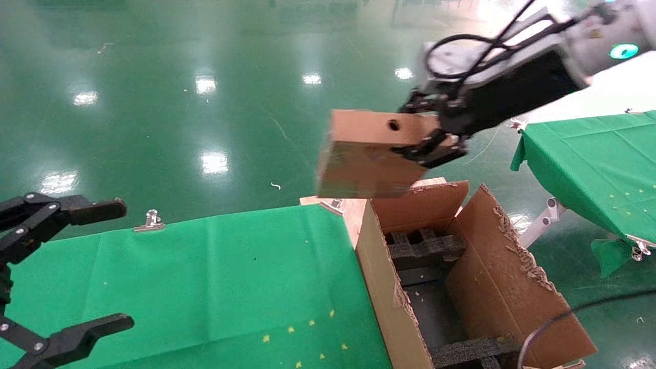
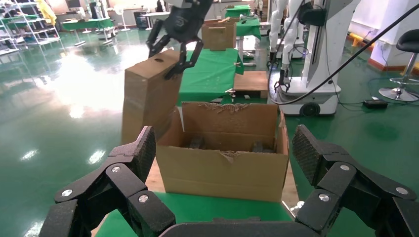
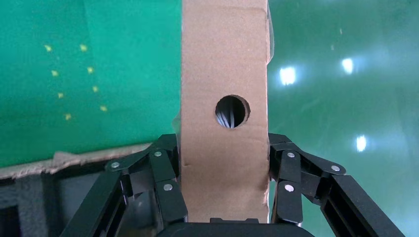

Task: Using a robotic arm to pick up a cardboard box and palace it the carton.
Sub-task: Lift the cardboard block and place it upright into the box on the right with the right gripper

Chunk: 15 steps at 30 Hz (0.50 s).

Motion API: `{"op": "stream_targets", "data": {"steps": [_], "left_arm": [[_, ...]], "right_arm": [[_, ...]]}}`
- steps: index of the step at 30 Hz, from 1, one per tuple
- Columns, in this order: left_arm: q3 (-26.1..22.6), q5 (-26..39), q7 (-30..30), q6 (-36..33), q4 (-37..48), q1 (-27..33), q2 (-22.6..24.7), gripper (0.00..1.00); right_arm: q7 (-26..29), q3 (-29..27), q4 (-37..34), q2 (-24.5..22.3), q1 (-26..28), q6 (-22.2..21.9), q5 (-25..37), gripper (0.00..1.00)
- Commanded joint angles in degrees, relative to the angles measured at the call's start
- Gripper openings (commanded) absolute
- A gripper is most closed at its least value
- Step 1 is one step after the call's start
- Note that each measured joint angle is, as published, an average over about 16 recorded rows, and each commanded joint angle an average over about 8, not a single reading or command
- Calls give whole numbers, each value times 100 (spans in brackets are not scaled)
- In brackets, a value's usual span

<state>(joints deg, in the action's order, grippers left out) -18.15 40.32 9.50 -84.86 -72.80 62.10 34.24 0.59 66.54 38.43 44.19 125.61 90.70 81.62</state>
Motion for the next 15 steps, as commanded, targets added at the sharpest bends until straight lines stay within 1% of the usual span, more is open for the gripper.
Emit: {"op": "stream_targets", "data": {"steps": [1, 8, 15], "left_arm": [[0, 0, 0, 0, 0, 0, 0, 100], [-1, -1, -1, 1, 0, 0, -1, 100], [-3, -2, -1, 1, 0, 1, -1, 100]], "right_arm": [[-14, 81, -76, -151, 52, -6, -15, 0], [180, 400, 87, -978, 60, -18, 46, 0], [581, 617, 530, -1768, -142, -98, -53, 0]]}}
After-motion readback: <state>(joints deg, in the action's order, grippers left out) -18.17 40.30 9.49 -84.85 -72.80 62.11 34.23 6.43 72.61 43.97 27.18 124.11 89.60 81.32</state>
